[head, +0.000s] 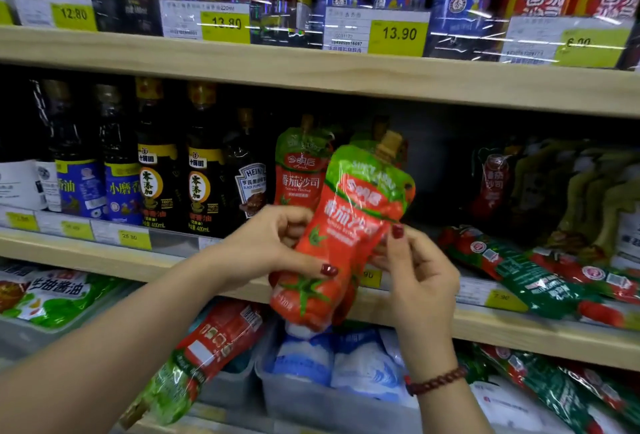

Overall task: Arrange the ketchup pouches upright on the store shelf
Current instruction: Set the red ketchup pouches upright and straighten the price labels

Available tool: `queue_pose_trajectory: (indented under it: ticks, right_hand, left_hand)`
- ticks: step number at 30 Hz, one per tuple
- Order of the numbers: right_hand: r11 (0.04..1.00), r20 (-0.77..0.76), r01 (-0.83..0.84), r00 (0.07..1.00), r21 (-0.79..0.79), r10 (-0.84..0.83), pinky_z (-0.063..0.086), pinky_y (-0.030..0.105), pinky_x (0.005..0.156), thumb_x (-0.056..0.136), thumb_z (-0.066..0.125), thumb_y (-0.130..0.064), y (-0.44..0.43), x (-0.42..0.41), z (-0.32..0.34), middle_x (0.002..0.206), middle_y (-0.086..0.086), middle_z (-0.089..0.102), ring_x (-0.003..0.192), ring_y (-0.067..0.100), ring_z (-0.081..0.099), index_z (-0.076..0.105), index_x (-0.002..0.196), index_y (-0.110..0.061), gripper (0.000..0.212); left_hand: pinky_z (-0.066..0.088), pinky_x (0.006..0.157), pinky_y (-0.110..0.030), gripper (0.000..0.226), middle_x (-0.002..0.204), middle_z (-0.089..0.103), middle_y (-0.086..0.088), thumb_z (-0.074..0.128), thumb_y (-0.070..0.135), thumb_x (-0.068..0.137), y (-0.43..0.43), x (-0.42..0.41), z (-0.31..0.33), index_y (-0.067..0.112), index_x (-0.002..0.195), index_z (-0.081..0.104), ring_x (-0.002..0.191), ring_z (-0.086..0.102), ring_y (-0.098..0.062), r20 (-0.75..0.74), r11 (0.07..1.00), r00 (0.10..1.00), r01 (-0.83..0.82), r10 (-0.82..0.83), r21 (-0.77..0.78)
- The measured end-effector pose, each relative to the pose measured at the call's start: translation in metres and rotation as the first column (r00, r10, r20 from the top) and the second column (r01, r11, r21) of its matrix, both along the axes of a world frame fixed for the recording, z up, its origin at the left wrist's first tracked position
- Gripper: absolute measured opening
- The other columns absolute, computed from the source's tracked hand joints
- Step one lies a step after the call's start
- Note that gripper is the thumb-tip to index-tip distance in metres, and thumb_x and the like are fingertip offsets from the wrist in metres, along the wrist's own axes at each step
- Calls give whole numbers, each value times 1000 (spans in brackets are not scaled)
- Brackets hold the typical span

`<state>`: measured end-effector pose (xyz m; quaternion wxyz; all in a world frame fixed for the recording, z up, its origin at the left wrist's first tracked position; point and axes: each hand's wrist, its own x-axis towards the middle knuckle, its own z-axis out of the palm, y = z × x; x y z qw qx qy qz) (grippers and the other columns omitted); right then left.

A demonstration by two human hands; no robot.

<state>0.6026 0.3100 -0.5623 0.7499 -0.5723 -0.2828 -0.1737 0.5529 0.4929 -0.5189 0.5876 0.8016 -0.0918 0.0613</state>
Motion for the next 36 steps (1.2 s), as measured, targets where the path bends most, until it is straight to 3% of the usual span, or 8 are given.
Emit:
queue_pose_trajectory:
  ticks: [2, 4, 6, 9, 16, 22, 29, 36]
  right_hand:
    - [933, 130, 321, 944, -163, -303, 54, 26, 78, 84, 53, -49, -13, 9, -6, 87, -13, 72, 86, 6, 65, 69, 90, -29, 26]
    - [709, 328, 607, 793, -359, -513, 47, 37, 93, 82, 54, -48, -25, 19, -15, 87, -10, 70, 86, 13, 62, 69, 92, -23, 30]
    - [527, 440, 676, 736, -514, -515, 42, 43, 94, 77, 60, -48, -33, 28, -25, 84, -4, 69, 83, 20, 60, 70, 88, -21, 30]
    - [381, 521, 697, 711, -607, -472, 35, 36, 84, 74, 63, -51, -36, 36, -35, 73, -4, 66, 76, 24, 57, 67, 77, -24, 27]
    - [373, 568, 764, 643, -527, -514, 30, 30, 78, 74, 59, -56, -33, 42, -41, 60, -11, 53, 66, 16, 47, 56, 64, -29, 29]
    - [382, 607, 799, 601, -463, -520, 30, 30, 80, 77, 54, -56, -33, 47, -48, 63, -10, 56, 66, 17, 49, 58, 67, -28, 29]
    - [401, 602, 796, 605, -453, -522, 28, 29, 80, 80, 54, -58, -32, 48, -51, 64, -11, 54, 66, 15, 46, 58, 69, -28, 32]
    - [404, 595, 792, 611, -458, -523, 27, 28, 79, 80, 55, -58, -32, 47, -50, 63, -11, 54, 66, 15, 46, 59, 69, -29, 32]
  left_hand:
    - [57, 75, -31, 50, 99, 74, -5, 84, 13, 54, -2, 12, 9, 17, 101, 66, 93, 70, -22, 17, 998, 999, -41, 42, -50]
    - [58, 77, -34, 51, 98, 74, -5, 83, 6, 58, -5, 26, 14, 14, 104, 65, 92, 70, -22, 42, 993, 995, -90, 93, -73]
    - [58, 72, -31, 52, 97, 75, -5, 83, 5, 56, -9, 38, 15, 13, 104, 65, 90, 71, -21, 47, 989, 993, -100, 105, -106]
    - [56, 67, -28, 52, 94, 75, -4, 84, 9, 54, -18, 53, 14, 14, 102, 65, 87, 72, -21, 45, 979, 993, -101, 110, -179]
    - [53, 88, -45, 69, 107, 70, -11, 86, 14, 50, -30, 81, 8, 11, 113, 59, 99, 68, -27, 30, 945, 981, -177, 192, -275]
    - [58, 73, -31, 67, 96, 75, -4, 84, 24, 44, -27, 84, -6, 13, 107, 63, 89, 71, -20, 91, 930, 961, -226, 262, -290]
    - [57, 77, -36, 64, 100, 74, -6, 84, 20, 50, -27, 88, -9, 13, 109, 62, 91, 71, -21, 64, 929, 961, -242, 269, -279]
    - [57, 70, -24, 52, 100, 73, -1, 82, 10, 62, -30, 91, -15, 15, 109, 60, 90, 71, -15, 58, 954, 970, -221, 236, -201]
